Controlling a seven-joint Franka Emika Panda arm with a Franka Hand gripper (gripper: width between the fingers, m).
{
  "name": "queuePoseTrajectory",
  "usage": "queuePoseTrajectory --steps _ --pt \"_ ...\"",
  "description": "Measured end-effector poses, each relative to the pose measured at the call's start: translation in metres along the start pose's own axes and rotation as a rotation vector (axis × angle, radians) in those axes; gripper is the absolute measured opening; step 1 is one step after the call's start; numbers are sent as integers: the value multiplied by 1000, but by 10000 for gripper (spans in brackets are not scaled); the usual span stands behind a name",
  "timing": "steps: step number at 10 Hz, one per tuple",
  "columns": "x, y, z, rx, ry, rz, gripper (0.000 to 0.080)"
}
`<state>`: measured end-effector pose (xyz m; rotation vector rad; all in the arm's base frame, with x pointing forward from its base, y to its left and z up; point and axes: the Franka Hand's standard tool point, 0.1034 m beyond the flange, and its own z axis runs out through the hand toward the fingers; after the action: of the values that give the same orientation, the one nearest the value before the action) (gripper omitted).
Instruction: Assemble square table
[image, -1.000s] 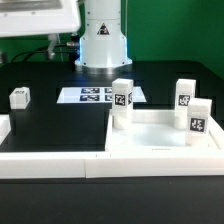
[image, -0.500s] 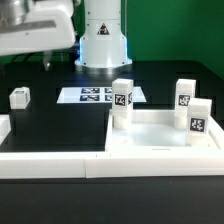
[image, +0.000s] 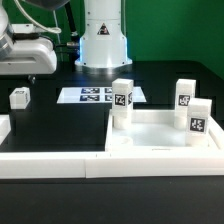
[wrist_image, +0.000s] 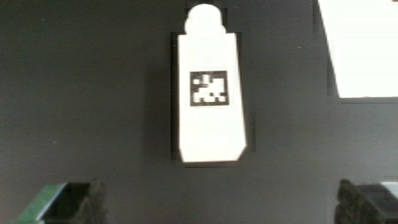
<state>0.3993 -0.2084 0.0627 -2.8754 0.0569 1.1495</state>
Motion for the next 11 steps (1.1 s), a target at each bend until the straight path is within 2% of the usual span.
queuePoseTrajectory --steps 1,2,3,4,6,7,8,10,11 --pt "0 0 3 8 -68 4 649" --pt "4 0 5 3 -72 3 649" --pt "0 -1 13 9 -86 4 649" --pt "2 2 28 -4 -71 -8 649" --pt "-4 6 61 12 -120 8 649" --pt "-5 5 70 15 -142 20 649" --pt "-6 5 75 20 -165 25 649" --pt "-5 6 74 18 -162 24 649" --pt "-5 6 74 18 -162 24 535"
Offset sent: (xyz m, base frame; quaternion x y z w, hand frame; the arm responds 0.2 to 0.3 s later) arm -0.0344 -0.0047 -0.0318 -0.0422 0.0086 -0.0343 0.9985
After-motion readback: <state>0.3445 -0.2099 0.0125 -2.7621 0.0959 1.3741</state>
